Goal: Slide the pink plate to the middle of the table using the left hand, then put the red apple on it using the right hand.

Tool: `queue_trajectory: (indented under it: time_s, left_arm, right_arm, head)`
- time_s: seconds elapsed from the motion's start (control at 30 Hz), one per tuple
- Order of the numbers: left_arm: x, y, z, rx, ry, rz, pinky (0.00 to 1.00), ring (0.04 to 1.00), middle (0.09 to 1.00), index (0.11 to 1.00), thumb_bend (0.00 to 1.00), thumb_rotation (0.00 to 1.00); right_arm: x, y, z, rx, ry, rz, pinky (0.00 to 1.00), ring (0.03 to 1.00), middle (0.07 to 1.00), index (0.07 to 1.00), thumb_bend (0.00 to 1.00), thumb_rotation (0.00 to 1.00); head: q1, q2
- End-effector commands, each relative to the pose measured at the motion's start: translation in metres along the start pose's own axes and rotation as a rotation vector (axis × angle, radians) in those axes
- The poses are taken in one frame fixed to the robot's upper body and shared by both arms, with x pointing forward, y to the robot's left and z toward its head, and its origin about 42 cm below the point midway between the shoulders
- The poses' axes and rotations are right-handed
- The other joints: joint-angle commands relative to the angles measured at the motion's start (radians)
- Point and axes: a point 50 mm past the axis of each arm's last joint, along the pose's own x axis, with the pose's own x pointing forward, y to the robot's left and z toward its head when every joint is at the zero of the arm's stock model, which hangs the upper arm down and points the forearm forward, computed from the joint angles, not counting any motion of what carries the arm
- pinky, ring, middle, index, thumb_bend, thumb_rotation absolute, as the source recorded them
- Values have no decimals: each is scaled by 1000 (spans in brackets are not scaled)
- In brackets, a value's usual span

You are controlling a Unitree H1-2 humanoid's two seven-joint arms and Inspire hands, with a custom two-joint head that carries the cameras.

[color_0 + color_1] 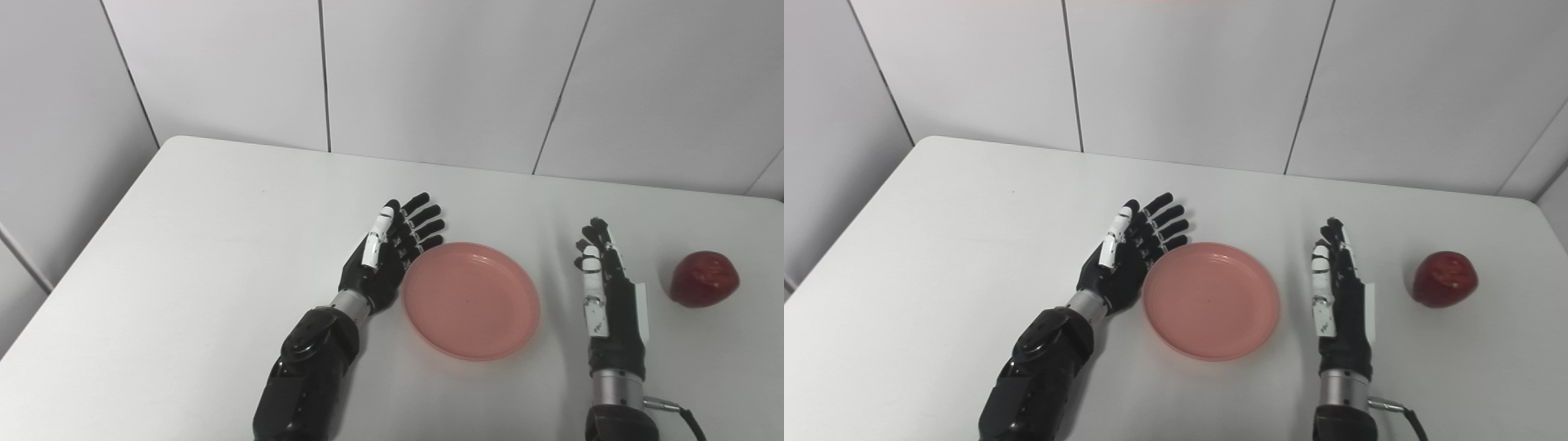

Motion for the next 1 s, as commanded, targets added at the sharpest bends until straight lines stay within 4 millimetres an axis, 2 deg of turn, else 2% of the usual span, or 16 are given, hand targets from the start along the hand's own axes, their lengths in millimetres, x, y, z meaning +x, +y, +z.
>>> queue_trajectory:
  time_s: [0.0,0.27,0.3,0.37,0.53,0.8,0.87,0.97]
  left_arm:
    - [-21,24,-38,-7,145,133,858,858,863,846,321,1000]
    - [-24,26,-36,23,112,136,857,858,864,847,326,1000]
    - [-24,26,-36,24,110,138,855,856,861,843,327,1000]
    - [-24,28,-37,28,105,139,852,855,859,839,327,1000]
    - [-24,32,-37,40,94,138,860,857,857,838,332,1000]
    - [-24,40,-38,57,78,142,855,856,859,841,327,1000]
    - [-25,44,-37,53,78,151,848,850,852,837,324,1000]
    - [-26,47,-35,45,82,161,845,845,845,832,325,1000]
  right_arm:
    - [9,-6,23,-36,-88,-14,828,868,891,895,363,1000]
    - [14,-20,38,-138,-139,-28,804,865,895,904,431,1000]
    - [15,-22,40,-153,-147,-30,798,863,892,903,437,1000]
    - [16,-25,44,-193,-160,-39,791,860,888,901,442,994]
    - [21,-35,54,-268,-191,-72,798,864,881,886,513,873]
    - [24,-53,66,-394,-220,-124,774,861,895,897,570,814]
    - [24,-59,70,-403,-226,-158,767,852,892,904,602,733]
    - [25,-64,74,-417,-239,-199,738,832,883,905,638,663]
  head:
    - [-28,0]
    - [-42,-2]
    - [-91,-10]
    - [-91,-10]
    - [-140,-20]
    - [-180,-34]
    - [-217,-40]
    - [-241,-44]
